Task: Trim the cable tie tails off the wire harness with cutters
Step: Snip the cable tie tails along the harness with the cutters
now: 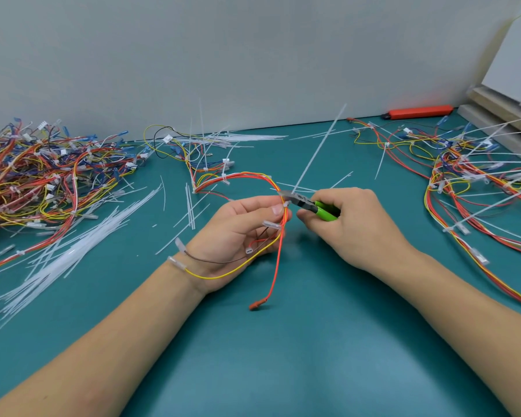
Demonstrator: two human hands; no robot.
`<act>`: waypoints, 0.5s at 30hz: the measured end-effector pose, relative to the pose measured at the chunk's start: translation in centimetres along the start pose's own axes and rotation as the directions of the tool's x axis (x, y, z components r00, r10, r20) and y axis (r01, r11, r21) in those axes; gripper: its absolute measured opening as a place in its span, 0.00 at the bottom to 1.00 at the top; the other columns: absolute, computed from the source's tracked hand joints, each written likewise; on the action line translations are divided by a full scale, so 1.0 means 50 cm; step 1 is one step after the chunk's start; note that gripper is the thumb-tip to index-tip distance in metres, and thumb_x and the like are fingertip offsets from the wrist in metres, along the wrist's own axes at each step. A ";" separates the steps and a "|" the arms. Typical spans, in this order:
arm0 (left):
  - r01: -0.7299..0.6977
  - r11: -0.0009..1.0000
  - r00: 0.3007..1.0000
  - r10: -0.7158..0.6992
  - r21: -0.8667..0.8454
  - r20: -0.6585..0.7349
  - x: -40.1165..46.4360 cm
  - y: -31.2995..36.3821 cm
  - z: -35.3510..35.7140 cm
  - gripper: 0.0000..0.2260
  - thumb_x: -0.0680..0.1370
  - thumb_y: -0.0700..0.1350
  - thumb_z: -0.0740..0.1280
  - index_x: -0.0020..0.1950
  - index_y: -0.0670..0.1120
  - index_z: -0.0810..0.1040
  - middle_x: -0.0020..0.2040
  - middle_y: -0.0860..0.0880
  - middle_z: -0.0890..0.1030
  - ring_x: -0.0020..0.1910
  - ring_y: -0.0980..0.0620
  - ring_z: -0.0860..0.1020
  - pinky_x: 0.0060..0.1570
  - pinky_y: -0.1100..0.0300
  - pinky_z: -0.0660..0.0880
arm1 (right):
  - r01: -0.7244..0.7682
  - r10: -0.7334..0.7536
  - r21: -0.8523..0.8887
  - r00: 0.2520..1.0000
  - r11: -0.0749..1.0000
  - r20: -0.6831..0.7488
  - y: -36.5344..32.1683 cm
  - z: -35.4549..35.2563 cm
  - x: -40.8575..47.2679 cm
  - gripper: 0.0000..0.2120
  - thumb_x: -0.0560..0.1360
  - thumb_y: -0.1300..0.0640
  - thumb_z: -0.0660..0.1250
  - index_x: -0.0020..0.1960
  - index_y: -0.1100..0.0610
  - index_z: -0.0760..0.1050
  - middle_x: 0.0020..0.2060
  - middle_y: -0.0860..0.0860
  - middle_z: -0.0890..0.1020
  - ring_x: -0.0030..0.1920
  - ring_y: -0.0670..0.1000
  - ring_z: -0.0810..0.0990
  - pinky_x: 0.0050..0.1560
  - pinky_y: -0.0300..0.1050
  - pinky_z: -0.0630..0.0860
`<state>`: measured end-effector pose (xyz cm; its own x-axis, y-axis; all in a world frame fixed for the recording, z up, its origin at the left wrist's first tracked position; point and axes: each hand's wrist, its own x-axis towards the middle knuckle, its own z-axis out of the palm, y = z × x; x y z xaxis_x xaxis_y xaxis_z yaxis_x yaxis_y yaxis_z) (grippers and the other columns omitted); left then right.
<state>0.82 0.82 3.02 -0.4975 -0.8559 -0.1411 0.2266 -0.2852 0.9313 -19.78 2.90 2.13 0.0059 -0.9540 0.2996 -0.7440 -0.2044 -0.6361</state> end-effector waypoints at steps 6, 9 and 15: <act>0.005 1.000 1.000 -0.005 0.000 -0.015 0.001 0.000 0.001 0.11 0.74 0.42 0.71 0.56 0.42 0.82 0.43 0.47 0.83 0.35 0.52 0.77 0.38 0.61 0.76 | -0.069 0.070 0.056 0.997 0.996 -0.019 -0.011 -0.012 0.002 0.19 0.78 0.47 0.71 0.34 0.54 0.70 0.25 0.47 0.66 0.28 0.48 0.62 0.27 0.41 0.60; 0.004 1.000 1.000 -0.004 0.000 -0.013 0.001 -0.001 0.001 0.12 0.74 0.42 0.71 0.56 0.42 0.82 0.43 0.47 0.83 0.34 0.52 0.77 0.37 0.61 0.76 | -0.085 0.090 0.103 0.995 0.991 -0.049 -0.010 -0.020 0.005 0.22 0.79 0.47 0.70 0.34 0.58 0.67 0.24 0.46 0.62 0.27 0.48 0.60 0.25 0.38 0.59; -0.037 0.999 0.998 0.037 0.005 -0.054 0.004 -0.006 0.009 0.13 0.74 0.39 0.71 0.57 0.38 0.82 0.41 0.46 0.84 0.32 0.54 0.78 0.36 0.64 0.77 | -0.193 0.183 0.285 0.981 0.939 0.059 -0.010 -0.035 0.009 0.23 0.77 0.40 0.71 0.41 0.60 0.74 0.31 0.57 0.76 0.32 0.50 0.68 0.37 0.47 0.64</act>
<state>0.28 0.94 2.88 -0.4428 -0.8879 -0.1248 0.2408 -0.2518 0.9374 -20.60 2.94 3.84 -0.0910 -0.9866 0.1353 -0.5094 -0.0707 -0.8576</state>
